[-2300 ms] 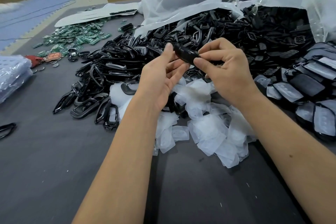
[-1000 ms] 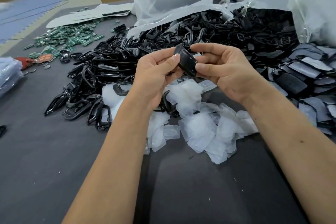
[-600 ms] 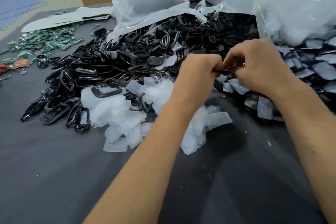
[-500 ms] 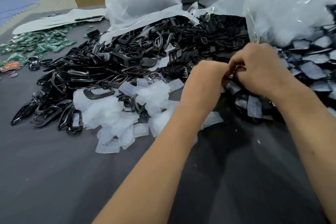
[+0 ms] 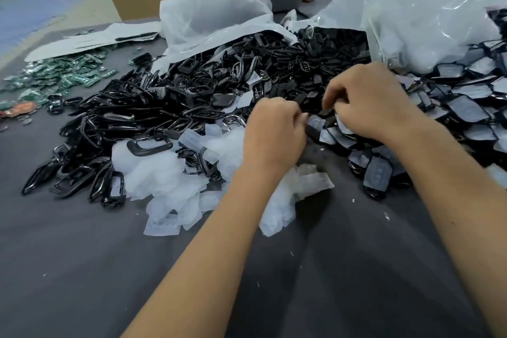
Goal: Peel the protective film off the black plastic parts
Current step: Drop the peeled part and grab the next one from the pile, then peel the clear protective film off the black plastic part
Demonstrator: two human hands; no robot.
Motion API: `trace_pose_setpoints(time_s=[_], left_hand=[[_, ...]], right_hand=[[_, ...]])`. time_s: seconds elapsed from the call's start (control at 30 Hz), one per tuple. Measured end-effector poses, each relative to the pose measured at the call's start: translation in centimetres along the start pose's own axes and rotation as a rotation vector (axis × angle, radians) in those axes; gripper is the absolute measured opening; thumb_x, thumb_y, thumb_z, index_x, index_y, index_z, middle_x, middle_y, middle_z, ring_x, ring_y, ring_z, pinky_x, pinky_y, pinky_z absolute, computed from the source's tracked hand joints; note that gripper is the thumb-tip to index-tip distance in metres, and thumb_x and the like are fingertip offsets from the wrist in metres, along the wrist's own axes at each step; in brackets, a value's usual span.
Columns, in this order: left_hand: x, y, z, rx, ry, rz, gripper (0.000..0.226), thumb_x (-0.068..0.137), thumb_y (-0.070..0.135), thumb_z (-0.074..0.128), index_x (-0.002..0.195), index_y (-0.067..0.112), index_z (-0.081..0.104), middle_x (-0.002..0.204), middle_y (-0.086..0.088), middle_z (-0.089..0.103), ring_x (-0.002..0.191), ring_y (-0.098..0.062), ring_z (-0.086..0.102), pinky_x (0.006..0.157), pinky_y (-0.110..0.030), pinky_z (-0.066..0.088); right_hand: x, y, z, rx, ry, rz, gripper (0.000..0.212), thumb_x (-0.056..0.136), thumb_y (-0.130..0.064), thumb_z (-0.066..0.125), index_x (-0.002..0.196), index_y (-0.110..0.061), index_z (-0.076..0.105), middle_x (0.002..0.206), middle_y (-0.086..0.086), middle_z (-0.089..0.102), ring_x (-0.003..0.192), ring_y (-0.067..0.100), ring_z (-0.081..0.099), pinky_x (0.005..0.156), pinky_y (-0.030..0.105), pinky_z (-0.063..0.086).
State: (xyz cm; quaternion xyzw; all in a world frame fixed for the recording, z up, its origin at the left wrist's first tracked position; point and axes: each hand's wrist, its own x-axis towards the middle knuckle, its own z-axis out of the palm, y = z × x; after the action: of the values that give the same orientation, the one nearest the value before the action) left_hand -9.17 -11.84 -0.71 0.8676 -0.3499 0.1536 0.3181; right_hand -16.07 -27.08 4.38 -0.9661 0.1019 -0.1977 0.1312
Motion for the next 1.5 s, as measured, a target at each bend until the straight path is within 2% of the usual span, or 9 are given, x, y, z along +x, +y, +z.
trace_pose_setpoints(time_s=[0.23,0.37,0.57,0.7,0.83,1.0,1.13,1.33,1.5], left_hand=[[1.9,-6.5,-2.6,0.342,-0.028,-0.302,0.033,0.095,0.006,0.052,0.121,0.016,0.070,0.124,-0.013,0.062,0.116,-0.034,0.050,0.095,-0.036,0.040],[2.9,-8.5,-3.2,0.334,-0.135,-0.284,0.035,0.092,-0.001,0.050,0.119,0.012,0.068,0.125,-0.014,0.057,0.117,-0.035,0.048,0.094,-0.035,0.039],[4.3,-10.6,-4.5,0.393,-0.100,-0.395,0.030,0.094,0.008,0.063,0.124,0.016,0.064,0.127,-0.014,0.058,0.122,-0.036,0.050,0.095,-0.040,0.044],[4.7,-11.4,-5.5,0.363,-0.150,-0.450,0.023,0.090,0.004,0.068,0.111,0.013,0.073,0.116,-0.012,0.070,0.115,-0.035,0.061,0.098,-0.046,0.053],[4.7,-11.9,-6.7,0.259,-0.076,-0.507,0.019,0.088,0.001,0.070,0.100,0.015,0.076,0.110,-0.012,0.071,0.102,-0.034,0.067,0.089,-0.041,0.058],[4.4,-11.7,-6.3,0.283,0.015,-0.336,0.028,0.086,0.005,0.070,0.108,0.022,0.073,0.118,-0.006,0.065,0.115,-0.028,0.058,0.093,-0.036,0.051],[5.3,-10.7,-4.0,0.315,-0.114,-0.184,0.043,0.090,0.001,0.066,0.127,0.023,0.068,0.127,-0.006,0.057,0.122,-0.030,0.047,0.088,-0.037,0.046],[6.7,-11.8,-3.0,0.385,-0.140,-0.245,0.023,0.096,0.015,0.066,0.119,0.016,0.062,0.124,-0.009,0.054,0.112,-0.033,0.056,0.078,-0.039,0.041],[7.3,-12.7,-3.8,0.447,-0.249,-0.216,0.030,0.098,0.026,0.067,0.122,0.012,0.057,0.126,-0.016,0.056,0.121,-0.038,0.049,0.090,-0.042,0.043]], right_hand=[[3.4,-5.8,6.6,-0.064,-0.159,-0.163,0.045,0.087,0.005,0.058,0.123,-0.018,0.073,0.122,0.008,0.067,0.120,0.030,0.057,0.096,0.043,0.054],[4.8,-6.3,8.0,-0.030,-0.136,-0.103,0.040,0.087,0.005,0.061,0.116,-0.016,0.078,0.117,0.011,0.069,0.109,0.034,0.065,0.091,0.043,0.057],[5.9,-4.8,8.1,0.102,0.073,0.021,0.019,0.088,-0.023,0.083,0.101,-0.009,0.081,0.097,0.010,0.076,0.095,0.027,0.070,0.089,0.034,0.056],[5.5,-4.6,8.5,0.180,0.215,0.091,0.021,0.093,-0.024,0.077,0.087,-0.004,0.077,0.083,0.009,0.074,0.080,0.025,0.068,0.077,0.033,0.055],[4.5,-6.2,9.4,0.394,0.277,0.087,0.024,0.100,-0.021,0.066,0.089,-0.001,0.076,0.081,0.009,0.072,0.077,0.024,0.064,0.074,0.034,0.049],[3.6,-7.0,10.7,0.497,0.335,0.098,0.023,0.100,-0.018,0.063,0.093,-0.002,0.077,0.086,0.009,0.072,0.080,0.023,0.064,0.077,0.038,0.052],[3.3,-6.7,11.2,0.519,0.332,0.084,0.022,0.099,-0.017,0.064,0.092,-0.002,0.077,0.085,0.009,0.073,0.080,0.022,0.065,0.077,0.036,0.051],[3.4,-6.8,11.4,0.550,0.325,0.065,0.020,0.098,-0.018,0.066,0.093,-0.004,0.079,0.084,0.007,0.073,0.078,0.020,0.065,0.075,0.034,0.050],[3.5,-6.7,11.5,0.585,0.308,0.085,0.020,0.099,-0.018,0.066,0.092,-0.004,0.078,0.083,0.006,0.073,0.076,0.020,0.065,0.073,0.035,0.051]])
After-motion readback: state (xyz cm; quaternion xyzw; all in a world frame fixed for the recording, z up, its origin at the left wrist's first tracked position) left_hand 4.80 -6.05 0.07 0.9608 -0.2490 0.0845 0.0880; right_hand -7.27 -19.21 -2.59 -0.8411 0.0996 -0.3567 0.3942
